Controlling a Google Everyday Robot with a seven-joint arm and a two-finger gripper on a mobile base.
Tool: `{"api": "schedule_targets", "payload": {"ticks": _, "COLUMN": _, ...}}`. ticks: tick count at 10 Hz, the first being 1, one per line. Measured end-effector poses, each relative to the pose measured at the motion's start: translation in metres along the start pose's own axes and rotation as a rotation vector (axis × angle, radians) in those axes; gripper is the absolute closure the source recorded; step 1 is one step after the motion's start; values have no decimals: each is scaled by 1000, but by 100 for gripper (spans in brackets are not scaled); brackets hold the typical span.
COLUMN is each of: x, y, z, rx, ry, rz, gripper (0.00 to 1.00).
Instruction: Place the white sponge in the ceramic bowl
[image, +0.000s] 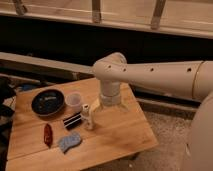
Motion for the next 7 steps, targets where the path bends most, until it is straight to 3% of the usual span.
{"api": "schedule_targets", "payload": {"ticks": 2, "x": -2, "y": 29, "z": 20, "rx": -36, "ry": 22, "rz": -14, "gripper": 0}}
{"api": "schedule_targets", "payload": {"ticks": 4, "x": 3, "y": 59, "z": 41, "rx": -100, "ry": 34, "rz": -29, "gripper": 0}}
{"api": "schedule_targets", "payload": {"ticks": 6, "x": 6, "y": 80, "z": 48, "rx": -217, "ry": -30, "rz": -45, "gripper": 0}}
{"api": "schedule_targets", "payload": {"ticks": 7, "x": 7, "y": 89, "z": 49, "rx": -238, "ry": -73, "rz": -52, "gripper": 0}}
